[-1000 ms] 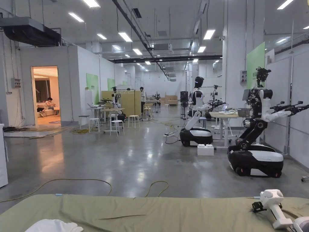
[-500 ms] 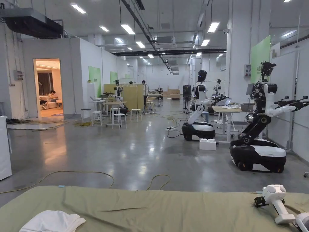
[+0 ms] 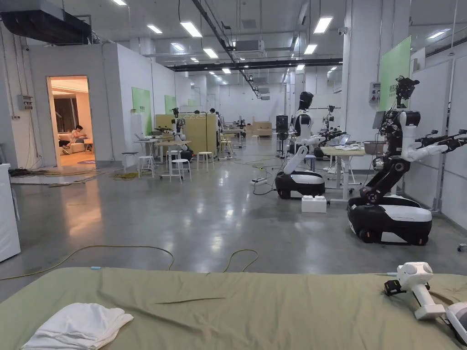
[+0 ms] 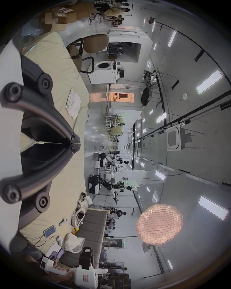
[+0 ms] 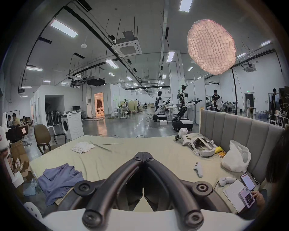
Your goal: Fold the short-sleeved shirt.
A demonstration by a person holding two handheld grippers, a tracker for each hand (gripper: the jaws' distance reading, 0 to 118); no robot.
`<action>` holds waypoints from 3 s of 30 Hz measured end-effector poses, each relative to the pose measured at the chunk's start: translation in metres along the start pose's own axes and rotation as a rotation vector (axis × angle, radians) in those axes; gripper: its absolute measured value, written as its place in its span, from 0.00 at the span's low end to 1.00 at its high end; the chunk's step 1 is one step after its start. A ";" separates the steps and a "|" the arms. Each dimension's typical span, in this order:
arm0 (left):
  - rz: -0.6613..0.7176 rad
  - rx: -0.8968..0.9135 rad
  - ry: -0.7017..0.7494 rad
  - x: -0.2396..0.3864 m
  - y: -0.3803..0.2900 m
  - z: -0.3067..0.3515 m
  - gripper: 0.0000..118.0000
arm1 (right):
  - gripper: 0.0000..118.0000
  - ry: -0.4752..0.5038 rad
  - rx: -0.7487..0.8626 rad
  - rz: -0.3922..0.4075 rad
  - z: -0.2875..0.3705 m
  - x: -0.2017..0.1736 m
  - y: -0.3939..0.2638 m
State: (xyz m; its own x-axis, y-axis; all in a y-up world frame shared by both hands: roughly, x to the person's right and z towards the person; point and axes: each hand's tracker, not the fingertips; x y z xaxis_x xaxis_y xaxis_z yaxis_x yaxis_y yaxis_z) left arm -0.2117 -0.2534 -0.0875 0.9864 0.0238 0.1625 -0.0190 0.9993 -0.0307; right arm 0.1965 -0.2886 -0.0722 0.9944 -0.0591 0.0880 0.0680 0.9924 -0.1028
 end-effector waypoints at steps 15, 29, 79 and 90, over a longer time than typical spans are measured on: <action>0.176 -0.309 -0.115 -0.082 -0.022 -0.047 0.69 | 0.00 0.092 -0.067 -0.055 -0.007 -0.014 -0.022; 0.327 -0.925 0.126 -0.184 -0.232 -0.258 0.74 | 0.00 0.030 -0.260 -0.059 -0.029 -0.001 -0.048; 0.128 -0.938 -1.018 0.293 -0.208 -0.180 0.78 | 0.00 -0.257 -0.367 -0.284 0.110 0.089 -0.102; 0.058 -0.186 -0.436 0.101 -0.009 -0.086 0.77 | 0.00 0.052 -0.156 -0.174 0.030 0.028 -0.057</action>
State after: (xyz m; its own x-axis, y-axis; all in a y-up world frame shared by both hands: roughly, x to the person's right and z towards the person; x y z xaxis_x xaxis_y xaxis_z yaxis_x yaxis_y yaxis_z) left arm -0.0976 -0.2620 -0.1555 0.8233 0.1278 0.5530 -0.0030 0.9753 -0.2210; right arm 0.2182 -0.3435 -0.0342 0.9692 -0.2372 0.0667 0.2463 0.9382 -0.2430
